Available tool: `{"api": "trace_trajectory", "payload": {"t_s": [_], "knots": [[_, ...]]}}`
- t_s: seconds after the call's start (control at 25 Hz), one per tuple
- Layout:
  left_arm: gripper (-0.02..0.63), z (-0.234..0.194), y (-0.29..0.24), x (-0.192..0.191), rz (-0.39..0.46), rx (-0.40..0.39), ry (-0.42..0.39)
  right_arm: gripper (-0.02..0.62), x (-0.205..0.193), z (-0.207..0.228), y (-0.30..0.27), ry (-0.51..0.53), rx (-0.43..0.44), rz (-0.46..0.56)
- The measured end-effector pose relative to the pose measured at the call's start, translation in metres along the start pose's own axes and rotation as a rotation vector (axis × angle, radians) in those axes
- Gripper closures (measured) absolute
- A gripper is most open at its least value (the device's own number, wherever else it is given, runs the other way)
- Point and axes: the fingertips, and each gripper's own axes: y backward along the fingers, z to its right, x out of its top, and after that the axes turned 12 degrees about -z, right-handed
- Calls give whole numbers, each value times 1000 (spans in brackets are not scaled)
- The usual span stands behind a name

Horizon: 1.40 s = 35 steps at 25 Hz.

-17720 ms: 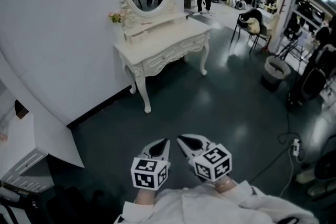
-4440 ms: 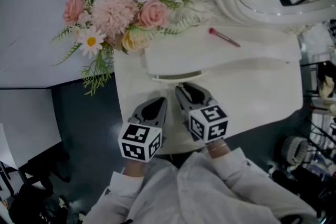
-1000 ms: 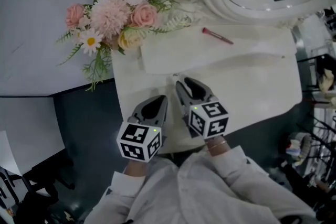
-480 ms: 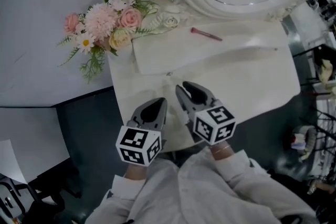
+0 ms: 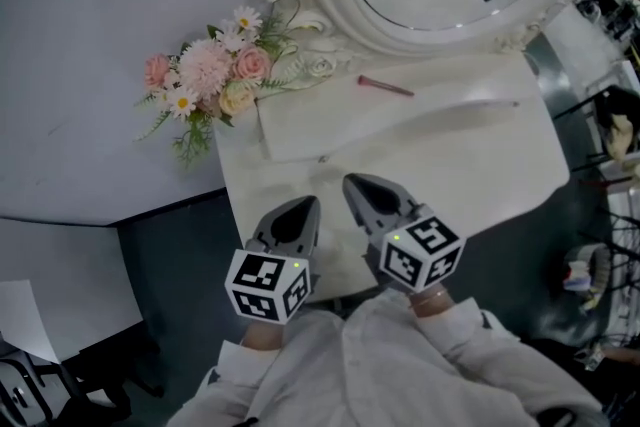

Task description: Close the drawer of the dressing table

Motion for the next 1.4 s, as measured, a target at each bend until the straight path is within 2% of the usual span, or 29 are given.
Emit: {"api": "trace_trajectory", "payload": {"t_s": [0.12,0.36,0.56,0.8,1.08,1.4], "knots": [[600,4,5,7,10,-6,-18,588,8,-8,7,1,34,16],[601,6,13,22,37,-12,-47,588,20,-14,19,115,21,20],[600,9,22,24,43,-6,-45,588,19,-20,32,116,26,28],[601,9,18,15,-11,23,-69,588,13,-34,30,157,53,4],[601,9,13,7,-63,54,-91,588,7,-31,28,183,52,-32],[601,13,8,4,-77,59,-106,588,0,-26,28,169,43,-50]]}}
